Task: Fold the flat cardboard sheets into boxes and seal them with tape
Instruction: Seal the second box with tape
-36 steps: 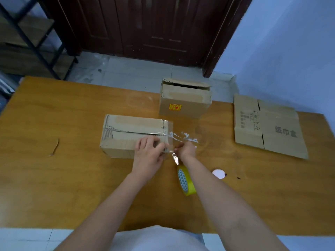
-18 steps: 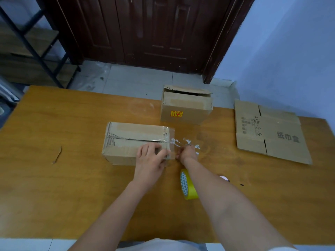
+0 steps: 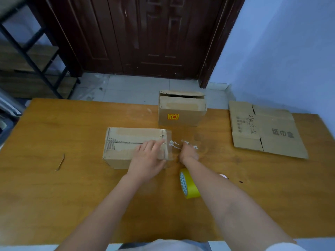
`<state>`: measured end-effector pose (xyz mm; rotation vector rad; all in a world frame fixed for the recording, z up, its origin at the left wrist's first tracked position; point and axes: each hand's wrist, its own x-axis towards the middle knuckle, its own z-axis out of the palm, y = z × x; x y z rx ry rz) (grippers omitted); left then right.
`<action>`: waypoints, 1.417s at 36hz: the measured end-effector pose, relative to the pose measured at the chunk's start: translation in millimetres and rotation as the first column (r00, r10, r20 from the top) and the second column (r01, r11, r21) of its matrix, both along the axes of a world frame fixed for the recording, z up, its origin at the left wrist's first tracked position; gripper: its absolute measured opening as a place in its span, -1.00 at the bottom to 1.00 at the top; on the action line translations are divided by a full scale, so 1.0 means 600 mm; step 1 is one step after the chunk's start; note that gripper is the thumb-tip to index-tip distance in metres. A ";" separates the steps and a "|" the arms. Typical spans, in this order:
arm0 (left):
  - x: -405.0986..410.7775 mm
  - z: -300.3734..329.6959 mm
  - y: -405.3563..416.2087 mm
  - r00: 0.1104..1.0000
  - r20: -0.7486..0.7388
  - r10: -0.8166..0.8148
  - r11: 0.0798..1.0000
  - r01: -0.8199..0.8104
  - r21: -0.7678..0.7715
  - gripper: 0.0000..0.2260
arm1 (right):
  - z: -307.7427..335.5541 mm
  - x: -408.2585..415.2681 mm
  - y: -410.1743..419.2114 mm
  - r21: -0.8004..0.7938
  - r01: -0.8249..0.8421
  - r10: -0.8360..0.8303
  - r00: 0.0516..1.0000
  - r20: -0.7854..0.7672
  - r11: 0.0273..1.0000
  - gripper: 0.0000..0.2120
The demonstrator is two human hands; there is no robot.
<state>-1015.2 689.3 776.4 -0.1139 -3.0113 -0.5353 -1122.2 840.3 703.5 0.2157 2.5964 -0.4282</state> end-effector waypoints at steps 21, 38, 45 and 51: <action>-0.032 0.021 -0.123 0.884 0.384 0.266 0.949 -0.170 -0.267 -0.34 | 0.120 0.066 -0.036 -0.721 0.281 -0.300 0.948 0.106 0.634 -0.82; 0.015 0.002 -0.112 0.932 0.237 0.273 0.933 -0.196 -0.302 -0.34 | 0.146 0.119 -0.076 -0.285 -0.229 0.119 0.927 -0.357 0.931 -0.77; 0.015 0.003 -0.114 0.936 0.235 0.261 0.939 -0.190 -0.288 -0.35 | 0.162 0.101 -0.080 -0.424 -0.143 0.108 0.989 -0.104 0.894 -0.66; 0.014 0.001 -0.115 0.938 0.245 0.246 0.948 -0.181 -0.263 -0.36 | 0.147 0.074 -0.068 -0.433 -0.072 0.156 0.974 0.162 0.898 -0.61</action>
